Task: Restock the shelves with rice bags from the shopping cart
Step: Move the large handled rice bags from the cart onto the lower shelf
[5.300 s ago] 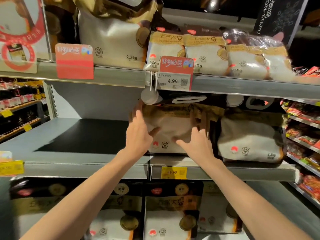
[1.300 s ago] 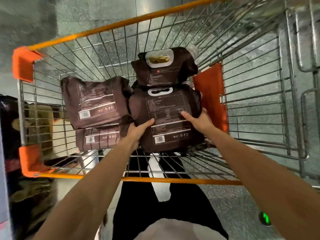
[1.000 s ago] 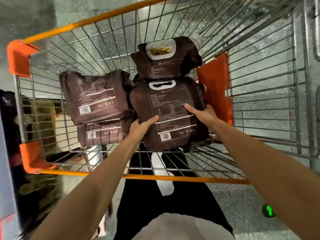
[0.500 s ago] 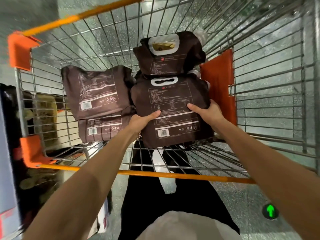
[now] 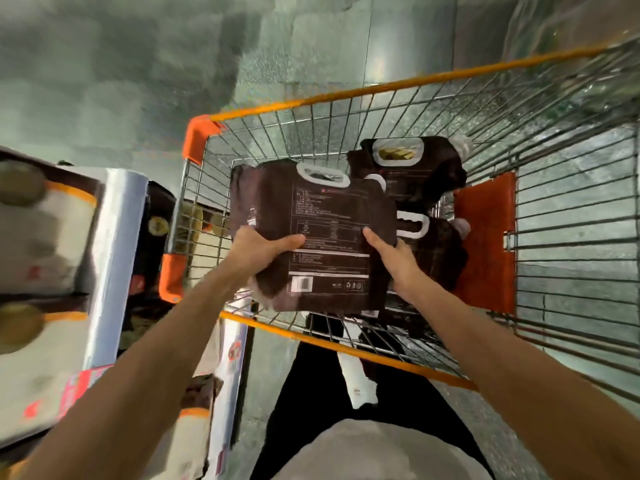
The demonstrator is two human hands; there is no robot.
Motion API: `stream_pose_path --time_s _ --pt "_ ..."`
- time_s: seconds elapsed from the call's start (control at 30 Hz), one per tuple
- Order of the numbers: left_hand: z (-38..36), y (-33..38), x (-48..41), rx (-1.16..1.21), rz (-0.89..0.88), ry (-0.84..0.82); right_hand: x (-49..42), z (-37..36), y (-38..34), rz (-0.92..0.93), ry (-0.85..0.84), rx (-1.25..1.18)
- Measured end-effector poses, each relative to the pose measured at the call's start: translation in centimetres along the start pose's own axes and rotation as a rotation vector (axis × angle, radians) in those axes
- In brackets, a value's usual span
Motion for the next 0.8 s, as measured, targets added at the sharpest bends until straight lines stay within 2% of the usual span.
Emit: stream_pose_path --time_s 0.1,0.2,0.3,0.4,0.47,0.57,0.7,0.8 --pt "2.2 -0.3 0.2 0.004 0.006 0.094 -1.2 -2.7 -0.5 0.019 -0.068 -0.019" --pt "3.0 -0.6 0.1 -0.043 -0.009 0.172 -1.8 -5.1 -0.1 0.038 -0.135 0.106" --pt "1.2 -0.7 -0.3 -0.265 -0.059 0.172 -1.1 -6.3 0.9 -0.001 -0.222 0.285" --pt "-0.4 -0.2 -0.1 -0.329 -0.081 0.156 0.0 -5.5 1.0 -0.044 -0.281 0.199" --pt "-1.3 0.2 0.7 -0.3 -0.101 0.079 1.0 -4.0 0.9 -0.066 -0.294 0.138" --pt "-4.0 0.6 2.6 -0.153 -0.168 -0.168 2.5 -1.2 0.5 -0.087 -0.28 -0.008" --pt "-7.1 -0.5 2.0 -0.07 -0.138 -0.31 4.3 1.1 -0.8 -0.073 -0.299 -0.244" --pt "-9.4 -0.9 0.6 -0.071 -0.09 -0.371 5.3 1.6 -1.6 -0.01 -0.289 -0.214"
Point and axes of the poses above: each hand's wrist, its own x-axis away from the middle knuckle, its own z-axis out of the back of the hand, y = z × x, the point moved 6 cm from there along -x, towards the middle knuckle, and after that the axes turned 5 degrees about z, right-handed, at the moved point
